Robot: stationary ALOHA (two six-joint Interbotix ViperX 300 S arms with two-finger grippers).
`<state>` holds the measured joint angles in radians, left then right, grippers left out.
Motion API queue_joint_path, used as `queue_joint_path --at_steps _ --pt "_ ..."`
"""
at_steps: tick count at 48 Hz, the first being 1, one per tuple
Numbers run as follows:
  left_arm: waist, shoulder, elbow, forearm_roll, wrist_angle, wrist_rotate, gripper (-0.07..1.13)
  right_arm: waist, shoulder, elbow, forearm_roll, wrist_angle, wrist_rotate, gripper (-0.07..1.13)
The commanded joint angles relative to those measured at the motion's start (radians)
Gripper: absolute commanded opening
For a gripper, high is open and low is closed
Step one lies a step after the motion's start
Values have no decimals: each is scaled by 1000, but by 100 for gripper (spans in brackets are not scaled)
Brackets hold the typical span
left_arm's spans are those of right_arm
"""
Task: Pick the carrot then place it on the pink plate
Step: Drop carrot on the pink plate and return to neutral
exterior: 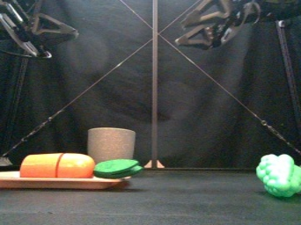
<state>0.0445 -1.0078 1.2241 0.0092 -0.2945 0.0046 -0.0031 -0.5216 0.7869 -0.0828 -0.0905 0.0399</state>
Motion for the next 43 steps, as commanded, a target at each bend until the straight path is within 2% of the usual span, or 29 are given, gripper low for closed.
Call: queue_joint_path --at_steps 1,10,18,28,43 --pt "8 -3 -15 6 -5 2 -4 0 -155 74 23 -48 2 93" --pt "14 -9 -15 12 -5 2 -4 2 -364 184 63 -52 2 93" --pt "14 -11 -18 12 -5 2 -4 -12 -457 233 72 -40 2 93" --pt "15 -11 -20 18 -5 2 -4 -89 -462 249 67 -38 0 93" --pt "23 -11 -17 23 -5 2 -3 -133 -471 270 64 -38 0 93"
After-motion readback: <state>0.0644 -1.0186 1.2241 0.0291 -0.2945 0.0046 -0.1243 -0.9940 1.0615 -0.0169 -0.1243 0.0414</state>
